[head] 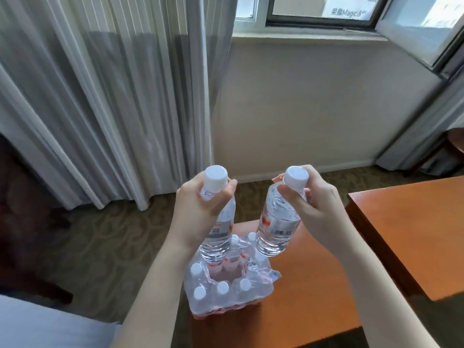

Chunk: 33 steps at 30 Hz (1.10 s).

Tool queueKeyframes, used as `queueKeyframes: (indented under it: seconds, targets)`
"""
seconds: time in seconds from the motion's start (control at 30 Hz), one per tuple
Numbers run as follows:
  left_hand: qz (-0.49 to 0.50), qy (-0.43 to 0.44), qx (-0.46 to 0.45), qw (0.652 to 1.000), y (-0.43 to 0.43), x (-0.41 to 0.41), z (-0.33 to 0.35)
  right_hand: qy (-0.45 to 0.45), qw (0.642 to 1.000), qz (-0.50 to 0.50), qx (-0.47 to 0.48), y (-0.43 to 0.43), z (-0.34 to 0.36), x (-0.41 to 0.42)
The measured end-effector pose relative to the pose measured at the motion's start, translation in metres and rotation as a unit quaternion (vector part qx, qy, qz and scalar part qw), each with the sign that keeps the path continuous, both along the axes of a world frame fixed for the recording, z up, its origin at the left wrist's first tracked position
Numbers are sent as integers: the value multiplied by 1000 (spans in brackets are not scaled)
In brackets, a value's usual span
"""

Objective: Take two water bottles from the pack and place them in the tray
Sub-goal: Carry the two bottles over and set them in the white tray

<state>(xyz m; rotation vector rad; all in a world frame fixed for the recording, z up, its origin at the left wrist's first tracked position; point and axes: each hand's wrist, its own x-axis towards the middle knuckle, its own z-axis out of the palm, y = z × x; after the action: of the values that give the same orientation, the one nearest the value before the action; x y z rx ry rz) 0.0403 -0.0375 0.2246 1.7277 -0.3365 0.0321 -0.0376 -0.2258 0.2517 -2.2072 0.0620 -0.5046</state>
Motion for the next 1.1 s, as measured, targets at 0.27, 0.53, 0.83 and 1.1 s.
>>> queueKeyframes:
  seconds: [0.27,0.53,0.83,1.1]
  targets:
    - [-98,-32,10,995,-75,-20,37,-22,993,-113,5,-55,30,-64]
    - [-209,-71,17,975,-189,-90,65,-53,975,-214,6,-142,51,-161]
    - [-324,-60,6,944,-354,-228,82,-57,951,-303,4,-270,72,-324]
    - [-434,-95,2,896,-492,-349,92,-63,908,-414,-15,-364,82,-462]
